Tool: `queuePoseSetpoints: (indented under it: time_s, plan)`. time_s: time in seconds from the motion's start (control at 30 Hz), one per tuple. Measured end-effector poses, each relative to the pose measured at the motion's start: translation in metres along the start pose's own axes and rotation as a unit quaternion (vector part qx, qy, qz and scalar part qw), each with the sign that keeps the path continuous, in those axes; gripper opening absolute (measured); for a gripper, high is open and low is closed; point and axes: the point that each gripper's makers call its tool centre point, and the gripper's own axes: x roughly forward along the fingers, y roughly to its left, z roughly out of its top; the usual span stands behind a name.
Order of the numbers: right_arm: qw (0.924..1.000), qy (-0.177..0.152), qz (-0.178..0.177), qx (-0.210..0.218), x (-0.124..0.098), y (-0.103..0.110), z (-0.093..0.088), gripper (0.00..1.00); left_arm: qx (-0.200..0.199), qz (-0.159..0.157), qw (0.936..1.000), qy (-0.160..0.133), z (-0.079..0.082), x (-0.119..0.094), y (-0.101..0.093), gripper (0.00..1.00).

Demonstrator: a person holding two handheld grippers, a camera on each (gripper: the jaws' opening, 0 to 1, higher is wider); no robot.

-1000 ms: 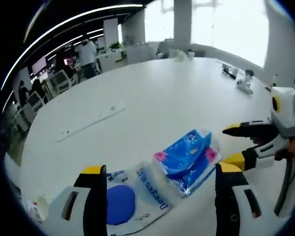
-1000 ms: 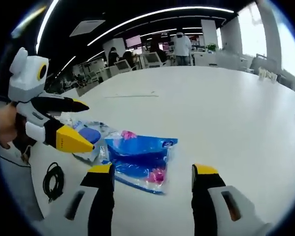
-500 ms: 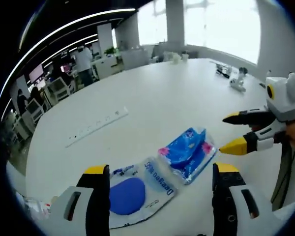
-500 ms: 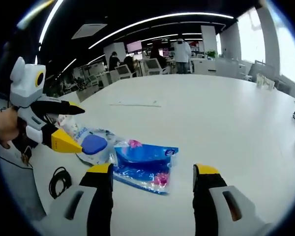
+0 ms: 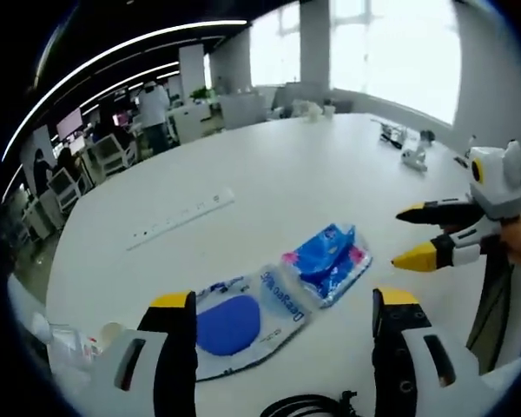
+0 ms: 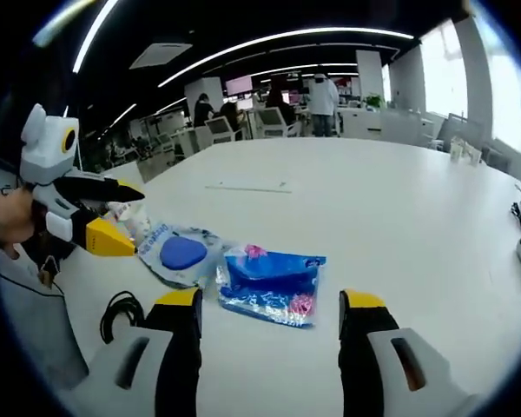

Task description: Arrange the tabletop items into an orderly group along one side of the table until the central work area is clear of visible clutter.

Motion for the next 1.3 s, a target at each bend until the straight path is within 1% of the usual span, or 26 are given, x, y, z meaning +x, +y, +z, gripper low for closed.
queuePoseSetpoints:
  time_s: [0.17,0.23,0.3,0.43,0.57,0.73,0.83,0.9,0.97,1.03,1.07,1.13,1.2,1.27,1.3]
  plan:
    - [1.0000,-0.006,0.001,-0.001,-0.014,0.006,0.002,0.60,-0.008,0.000,0.9999,-0.006,-0.008,-0.018,0.006,0.78]
    - [1.0000,-0.008,-0.001,0.000,-0.018,0.008,0.003,0.59,-0.014,-0.002,0.9999,-0.004,-0.015,-0.025,0.009,0.77]
    - [0.9999,-0.010,-0.004,0.001,-0.019,0.006,0.005,0.59,-0.012,0.001,0.9999,-0.001,-0.020,-0.030,0.013,0.77]
    - [0.9999,-0.010,-0.005,0.003,-0.022,0.010,0.005,0.59,-0.015,0.008,0.9999,0.003,-0.030,-0.042,0.025,0.76]
    - [0.9998,-0.015,-0.007,0.008,-0.027,0.012,0.007,0.59,-0.018,0.012,0.9997,0.005,-0.036,-0.052,0.035,0.74]
    - [0.9998,-0.015,-0.011,0.009,-0.025,0.013,0.014,0.59,-0.019,0.015,0.9997,-0.003,-0.031,-0.057,0.046,0.73]
    - [0.9998,-0.017,-0.011,0.007,-0.025,0.019,0.018,0.59,-0.020,0.013,0.9997,-0.007,-0.027,-0.058,0.051,0.73]
    - [0.9998,-0.018,-0.010,0.007,-0.025,0.022,0.020,0.58,-0.021,0.012,0.9996,-0.011,-0.026,-0.060,0.051,0.73]
    - [0.9996,-0.023,-0.007,0.013,-0.025,0.024,0.022,0.58,-0.031,0.009,0.9993,-0.021,-0.025,-0.065,0.048,0.73]
    - [0.9994,-0.029,-0.001,0.020,-0.024,0.030,0.025,0.58,-0.034,0.005,0.9991,-0.023,-0.027,-0.067,0.046,0.73]
    - [0.9994,-0.028,0.000,0.019,-0.024,0.032,0.025,0.58,-0.033,0.000,0.9992,-0.021,-0.031,-0.069,0.043,0.73]
    - [0.9996,-0.023,0.004,0.016,-0.025,0.040,0.018,0.58,-0.031,-0.004,0.9994,-0.016,-0.039,-0.072,0.039,0.72]
    - [0.9995,-0.018,0.012,0.024,-0.027,0.049,0.012,0.58,-0.029,-0.005,0.9995,-0.009,-0.048,-0.073,0.040,0.72]
    - [0.9992,-0.021,0.017,0.031,-0.025,0.052,0.010,0.57,-0.037,-0.004,0.9993,-0.004,-0.058,-0.073,0.044,0.71]
    - [0.9992,-0.019,0.018,0.030,-0.025,0.054,0.008,0.57,-0.043,-0.004,0.9990,0.003,-0.065,-0.073,0.045,0.71]
